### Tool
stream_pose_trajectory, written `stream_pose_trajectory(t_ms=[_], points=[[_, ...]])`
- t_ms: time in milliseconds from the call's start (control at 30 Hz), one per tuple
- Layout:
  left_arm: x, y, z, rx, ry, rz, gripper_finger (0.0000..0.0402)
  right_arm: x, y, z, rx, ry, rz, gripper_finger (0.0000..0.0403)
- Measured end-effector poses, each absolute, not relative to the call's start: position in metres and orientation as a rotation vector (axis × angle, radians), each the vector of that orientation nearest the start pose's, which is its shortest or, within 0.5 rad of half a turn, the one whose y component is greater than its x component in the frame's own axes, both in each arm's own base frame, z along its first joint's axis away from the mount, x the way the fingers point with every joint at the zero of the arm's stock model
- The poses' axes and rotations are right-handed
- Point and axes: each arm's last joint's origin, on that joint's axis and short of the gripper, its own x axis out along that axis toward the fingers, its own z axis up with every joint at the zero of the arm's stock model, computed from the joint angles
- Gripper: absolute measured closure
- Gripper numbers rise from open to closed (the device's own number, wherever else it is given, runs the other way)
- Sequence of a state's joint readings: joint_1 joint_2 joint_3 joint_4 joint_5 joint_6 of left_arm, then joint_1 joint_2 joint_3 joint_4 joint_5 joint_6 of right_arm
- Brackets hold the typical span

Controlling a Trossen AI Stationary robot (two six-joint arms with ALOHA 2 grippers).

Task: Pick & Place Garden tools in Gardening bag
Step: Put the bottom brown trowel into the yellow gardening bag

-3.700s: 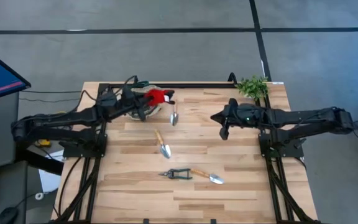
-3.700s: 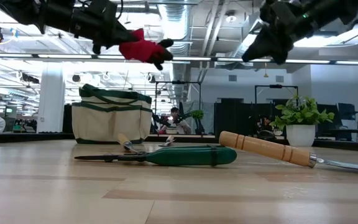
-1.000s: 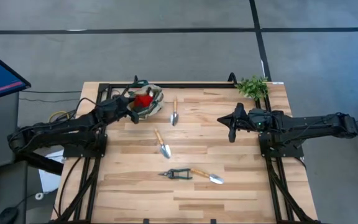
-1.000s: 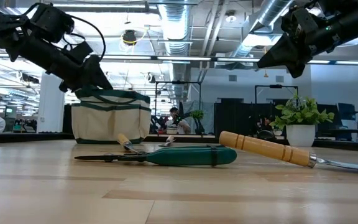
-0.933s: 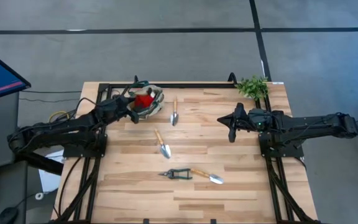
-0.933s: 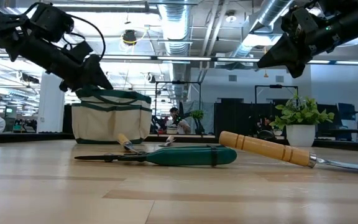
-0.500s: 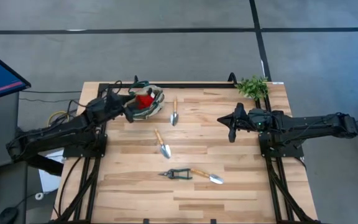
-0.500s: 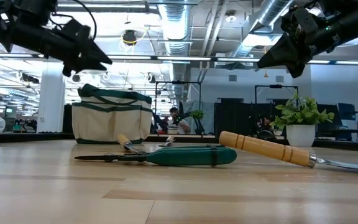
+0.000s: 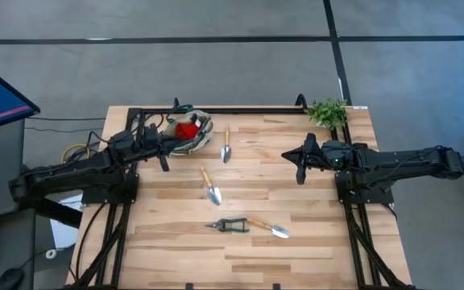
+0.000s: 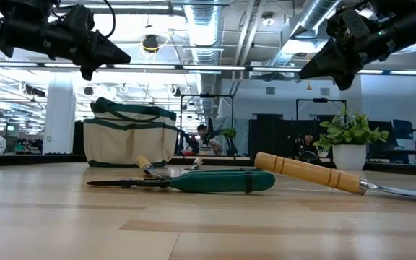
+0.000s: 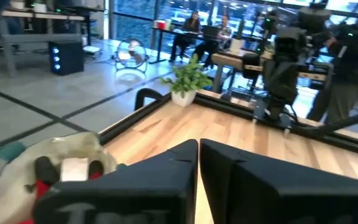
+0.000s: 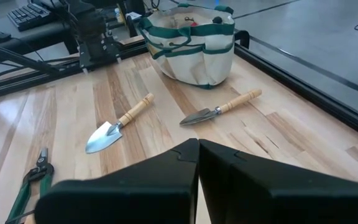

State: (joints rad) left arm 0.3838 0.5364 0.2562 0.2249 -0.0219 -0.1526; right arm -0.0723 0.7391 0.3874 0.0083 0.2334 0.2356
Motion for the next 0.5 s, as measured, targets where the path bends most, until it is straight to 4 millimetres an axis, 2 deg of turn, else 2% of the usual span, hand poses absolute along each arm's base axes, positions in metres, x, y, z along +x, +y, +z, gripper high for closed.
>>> stream_pose_trajectory(t_ms=[200,500], points=[[0.133,0.048,0.223,-0.141,0.030,0.428,0.0400,0.169,-0.018,0.220,0.212,0.303,-0.310,0.0402],[0.137,0.036,0.222,-0.115,0.044,0.353,0.0400,0.192,-0.017,0.209,0.195,0.312,-0.220,0.0402]])
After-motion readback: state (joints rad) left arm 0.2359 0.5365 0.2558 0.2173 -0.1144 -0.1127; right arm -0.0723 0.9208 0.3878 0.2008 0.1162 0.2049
